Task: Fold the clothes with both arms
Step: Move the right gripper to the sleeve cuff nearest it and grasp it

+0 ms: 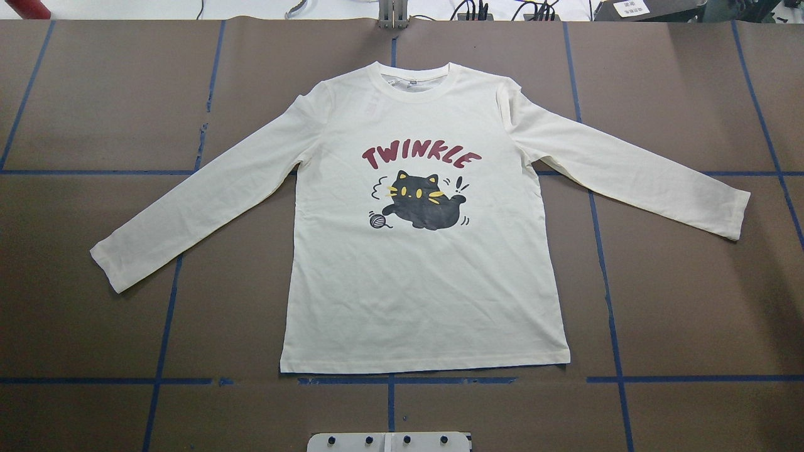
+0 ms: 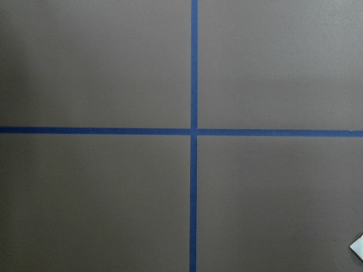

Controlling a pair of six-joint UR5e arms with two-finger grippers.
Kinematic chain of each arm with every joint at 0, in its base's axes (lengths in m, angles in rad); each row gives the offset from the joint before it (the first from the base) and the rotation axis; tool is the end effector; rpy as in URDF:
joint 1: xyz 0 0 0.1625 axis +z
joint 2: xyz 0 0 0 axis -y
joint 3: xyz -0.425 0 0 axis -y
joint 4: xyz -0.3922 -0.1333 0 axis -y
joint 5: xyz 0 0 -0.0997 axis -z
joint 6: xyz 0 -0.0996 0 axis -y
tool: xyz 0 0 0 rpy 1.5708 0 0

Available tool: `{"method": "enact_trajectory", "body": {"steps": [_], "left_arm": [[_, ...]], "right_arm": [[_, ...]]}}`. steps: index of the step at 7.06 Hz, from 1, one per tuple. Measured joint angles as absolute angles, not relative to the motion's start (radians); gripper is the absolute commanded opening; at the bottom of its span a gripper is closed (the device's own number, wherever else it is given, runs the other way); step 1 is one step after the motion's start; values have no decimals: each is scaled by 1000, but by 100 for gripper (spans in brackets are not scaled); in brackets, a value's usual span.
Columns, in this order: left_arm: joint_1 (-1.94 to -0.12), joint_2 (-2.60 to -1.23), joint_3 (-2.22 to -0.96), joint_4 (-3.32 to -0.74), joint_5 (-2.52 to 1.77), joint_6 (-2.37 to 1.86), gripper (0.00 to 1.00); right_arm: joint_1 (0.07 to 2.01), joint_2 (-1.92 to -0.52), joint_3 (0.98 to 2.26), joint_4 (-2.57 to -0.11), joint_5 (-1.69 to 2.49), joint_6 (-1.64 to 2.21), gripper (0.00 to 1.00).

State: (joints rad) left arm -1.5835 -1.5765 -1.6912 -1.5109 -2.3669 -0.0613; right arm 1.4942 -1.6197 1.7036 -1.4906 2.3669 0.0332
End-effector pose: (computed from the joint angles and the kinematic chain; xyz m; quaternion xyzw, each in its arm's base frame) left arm -0.0684 -0.4948 0.6011 0.0211 0.3880 -0.0213 0.9212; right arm 0.0252 -0.4831 0.6066 0.0542 -0.3899 -0.0517 0.9178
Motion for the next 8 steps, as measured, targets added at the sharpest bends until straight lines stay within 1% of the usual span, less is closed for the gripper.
{"method": "enact_trajectory", "body": {"steps": [6, 8], "left_arm": [[-1578, -1582, -1734, -1533, -2372, -68, 100], [-1577, -1597, -1731, -1587, -2375, -70, 100]], "right_arm": [[1482, -1625, 1675, -1468, 2405, 30, 100], [1475, -1671, 1686, -1386, 2399, 85, 99]]}}
